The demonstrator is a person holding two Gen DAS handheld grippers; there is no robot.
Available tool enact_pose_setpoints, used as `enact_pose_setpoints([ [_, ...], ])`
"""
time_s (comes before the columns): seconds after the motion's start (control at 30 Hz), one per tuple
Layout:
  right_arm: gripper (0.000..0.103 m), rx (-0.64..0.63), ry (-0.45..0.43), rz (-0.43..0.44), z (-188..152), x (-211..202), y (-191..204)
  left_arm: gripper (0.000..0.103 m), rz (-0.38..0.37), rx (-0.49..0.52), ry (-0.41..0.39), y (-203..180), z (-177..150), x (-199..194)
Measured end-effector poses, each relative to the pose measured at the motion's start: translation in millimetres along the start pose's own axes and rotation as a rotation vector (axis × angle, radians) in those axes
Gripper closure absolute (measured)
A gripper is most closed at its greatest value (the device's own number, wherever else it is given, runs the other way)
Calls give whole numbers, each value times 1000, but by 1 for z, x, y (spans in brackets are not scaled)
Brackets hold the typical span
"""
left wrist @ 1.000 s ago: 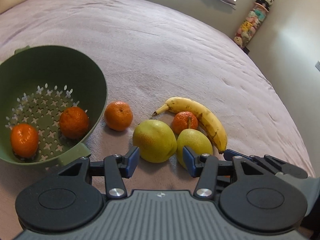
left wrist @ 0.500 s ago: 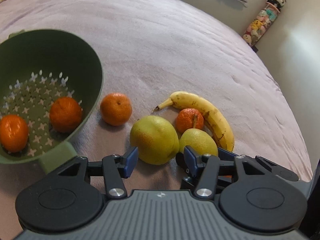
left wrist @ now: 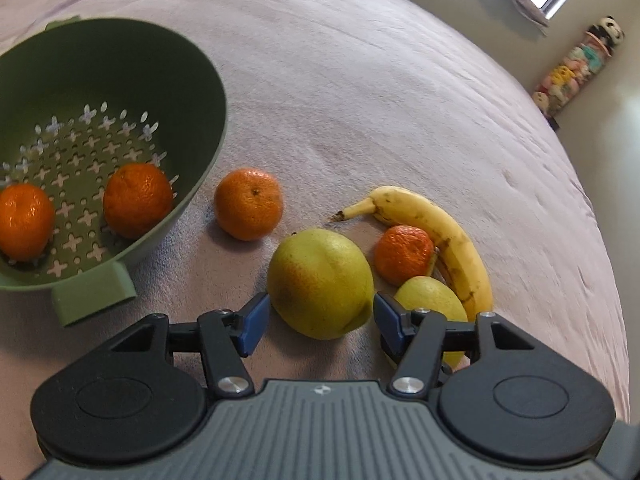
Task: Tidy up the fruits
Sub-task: 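Grasp a yellow pear with the right tool while the left tool grasps the other pear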
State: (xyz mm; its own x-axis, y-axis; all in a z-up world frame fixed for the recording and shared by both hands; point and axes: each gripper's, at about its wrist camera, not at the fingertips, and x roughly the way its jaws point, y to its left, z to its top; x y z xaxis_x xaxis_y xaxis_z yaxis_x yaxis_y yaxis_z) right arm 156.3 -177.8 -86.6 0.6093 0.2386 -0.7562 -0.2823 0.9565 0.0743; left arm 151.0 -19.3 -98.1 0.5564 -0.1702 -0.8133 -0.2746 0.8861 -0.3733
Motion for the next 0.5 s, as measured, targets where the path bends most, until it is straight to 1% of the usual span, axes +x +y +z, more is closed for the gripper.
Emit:
enact_pose_setpoints([
  [0.2, 41, -2, -3, 2, 0, 1, 0, 27, 19, -38, 18, -2, 6, 14],
  [0.3, 41, 3, -4, 7, 0, 1, -1, 25, 15, -57, 31, 0, 9, 20],
  [0.5, 41, -2, 1, 7, -2, 3, 0, 24, 3, -68, 57, 3, 14, 30],
])
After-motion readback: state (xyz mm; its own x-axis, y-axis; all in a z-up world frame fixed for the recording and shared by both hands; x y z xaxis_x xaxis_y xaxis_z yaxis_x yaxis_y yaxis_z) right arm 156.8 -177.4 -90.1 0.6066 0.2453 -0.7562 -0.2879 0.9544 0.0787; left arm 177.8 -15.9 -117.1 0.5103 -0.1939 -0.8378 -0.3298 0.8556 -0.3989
